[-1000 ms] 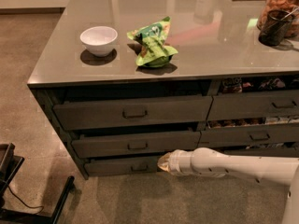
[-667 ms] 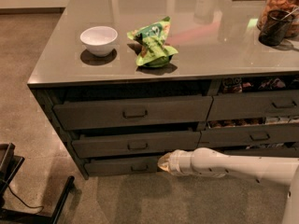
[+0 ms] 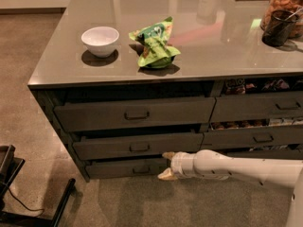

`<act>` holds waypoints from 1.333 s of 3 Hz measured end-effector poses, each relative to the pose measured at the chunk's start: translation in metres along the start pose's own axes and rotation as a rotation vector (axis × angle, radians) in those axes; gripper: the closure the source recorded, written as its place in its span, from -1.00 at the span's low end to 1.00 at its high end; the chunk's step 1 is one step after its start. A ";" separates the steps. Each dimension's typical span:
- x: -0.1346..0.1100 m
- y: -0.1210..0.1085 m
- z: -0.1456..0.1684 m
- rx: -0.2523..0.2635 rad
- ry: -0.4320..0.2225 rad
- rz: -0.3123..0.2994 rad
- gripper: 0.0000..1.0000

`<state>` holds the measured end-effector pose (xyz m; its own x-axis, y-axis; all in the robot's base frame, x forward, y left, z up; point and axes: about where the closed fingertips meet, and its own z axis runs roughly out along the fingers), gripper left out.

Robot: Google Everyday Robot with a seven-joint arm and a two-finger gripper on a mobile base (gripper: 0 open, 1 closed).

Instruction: Close middle drawer

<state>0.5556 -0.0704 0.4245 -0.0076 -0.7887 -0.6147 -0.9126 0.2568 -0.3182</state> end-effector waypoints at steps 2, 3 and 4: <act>0.009 0.010 -0.051 -0.048 0.027 0.104 -1.00; 0.006 0.004 -0.098 -0.037 0.058 0.132 -1.00; 0.006 0.004 -0.098 -0.037 0.058 0.132 -1.00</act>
Offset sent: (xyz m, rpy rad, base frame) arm -0.0522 -0.0660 0.0593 0.0266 0.1681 -0.1126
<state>0.5115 -0.1285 0.4906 -0.1514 -0.7806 -0.6064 -0.9165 0.3407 -0.2097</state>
